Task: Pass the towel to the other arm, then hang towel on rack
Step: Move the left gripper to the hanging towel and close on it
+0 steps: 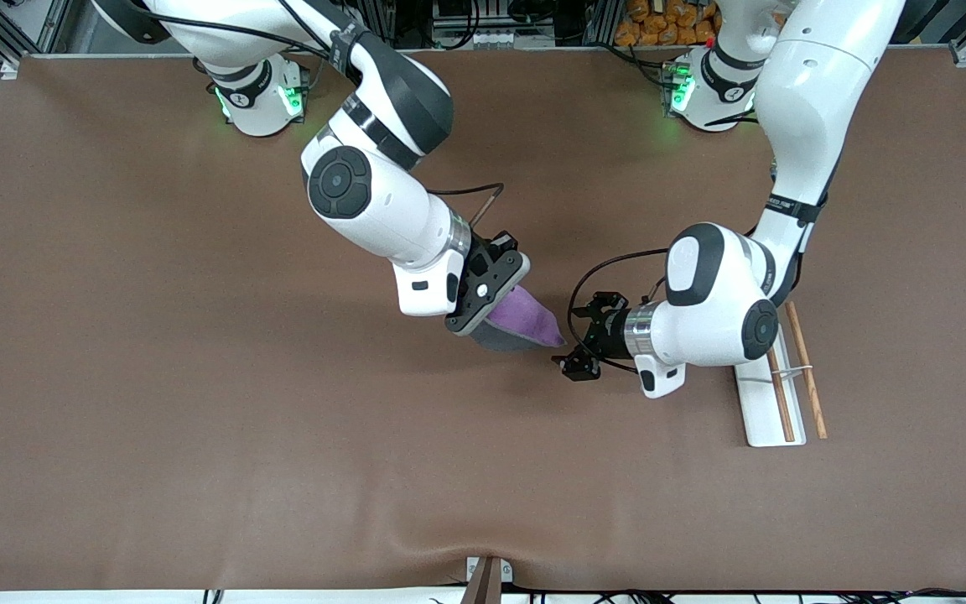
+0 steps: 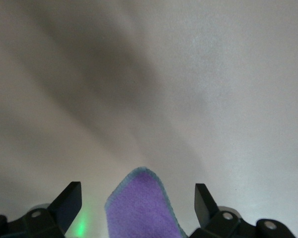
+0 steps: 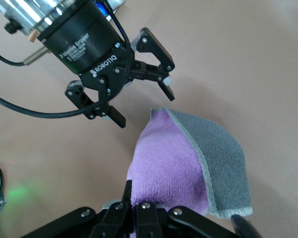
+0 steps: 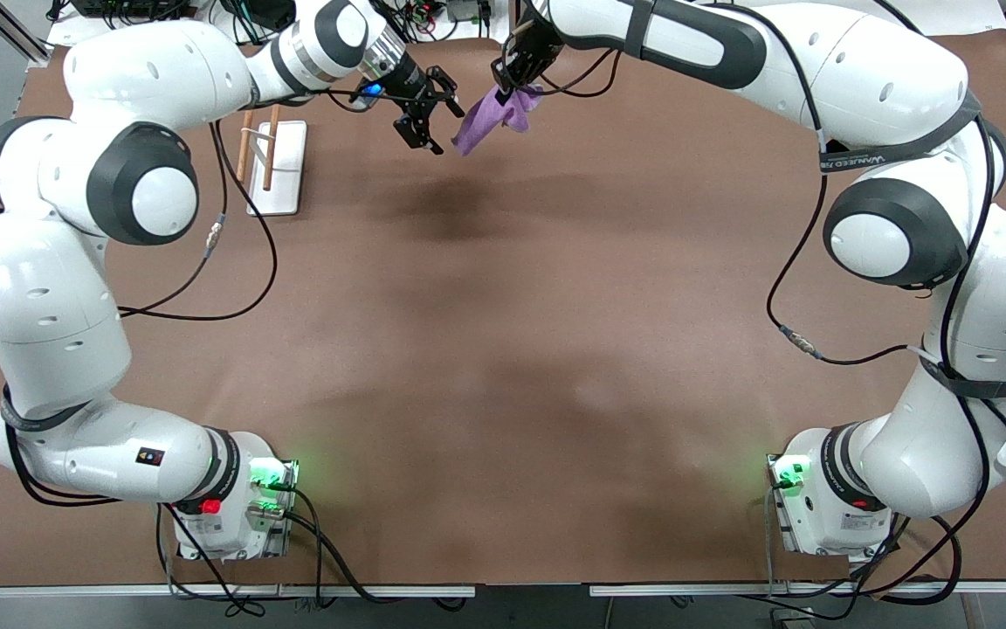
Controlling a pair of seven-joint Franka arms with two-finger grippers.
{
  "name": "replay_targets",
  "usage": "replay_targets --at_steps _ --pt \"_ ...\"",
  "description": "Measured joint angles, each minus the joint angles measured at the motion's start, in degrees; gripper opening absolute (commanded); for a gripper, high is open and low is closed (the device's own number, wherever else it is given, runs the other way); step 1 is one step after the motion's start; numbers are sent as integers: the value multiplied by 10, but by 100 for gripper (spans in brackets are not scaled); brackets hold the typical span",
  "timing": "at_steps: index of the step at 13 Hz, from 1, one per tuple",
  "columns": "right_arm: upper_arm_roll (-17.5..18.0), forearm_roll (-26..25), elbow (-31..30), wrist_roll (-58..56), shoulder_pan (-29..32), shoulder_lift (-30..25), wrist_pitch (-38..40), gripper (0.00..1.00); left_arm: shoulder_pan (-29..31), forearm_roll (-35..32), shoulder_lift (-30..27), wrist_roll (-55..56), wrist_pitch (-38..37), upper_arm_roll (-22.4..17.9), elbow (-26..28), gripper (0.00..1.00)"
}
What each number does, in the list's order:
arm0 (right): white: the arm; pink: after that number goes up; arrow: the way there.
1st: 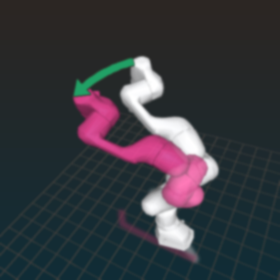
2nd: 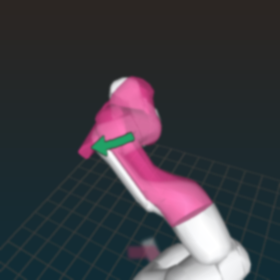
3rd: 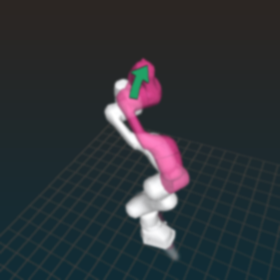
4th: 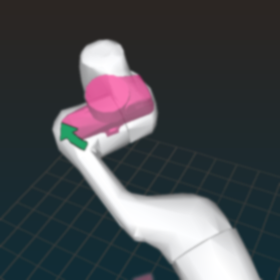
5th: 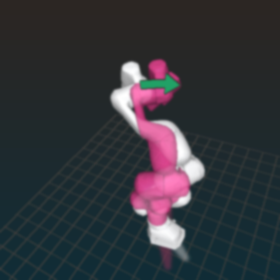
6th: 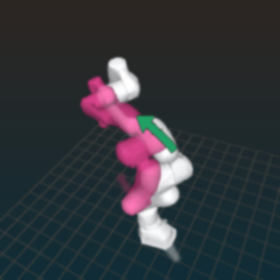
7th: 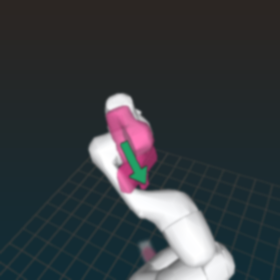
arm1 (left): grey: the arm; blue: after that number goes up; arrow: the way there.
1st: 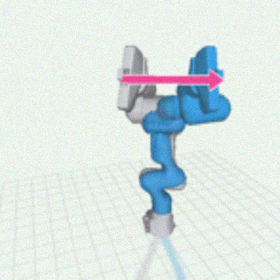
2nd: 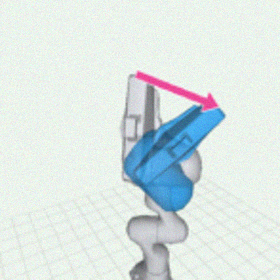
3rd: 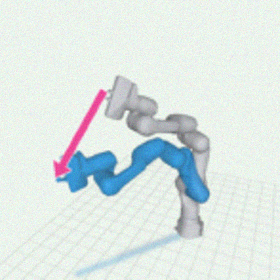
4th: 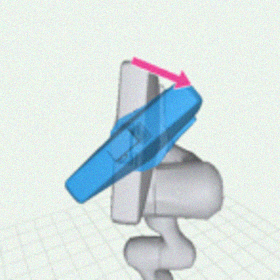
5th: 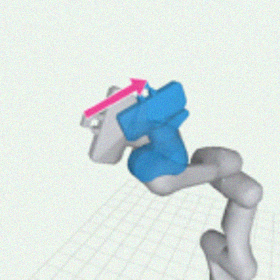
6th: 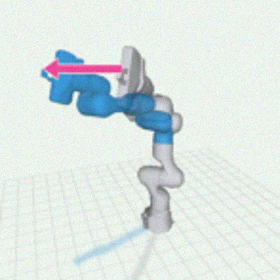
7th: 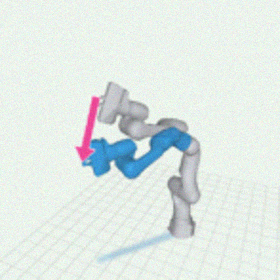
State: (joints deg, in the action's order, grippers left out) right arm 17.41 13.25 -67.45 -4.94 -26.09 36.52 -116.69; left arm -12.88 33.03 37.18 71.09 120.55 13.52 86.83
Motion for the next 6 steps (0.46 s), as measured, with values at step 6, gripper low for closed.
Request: replay_targets --at_steps 6 --pt "0 0 0 0 -1 0 0 0 -18 18 5 5 9 0 0 89"
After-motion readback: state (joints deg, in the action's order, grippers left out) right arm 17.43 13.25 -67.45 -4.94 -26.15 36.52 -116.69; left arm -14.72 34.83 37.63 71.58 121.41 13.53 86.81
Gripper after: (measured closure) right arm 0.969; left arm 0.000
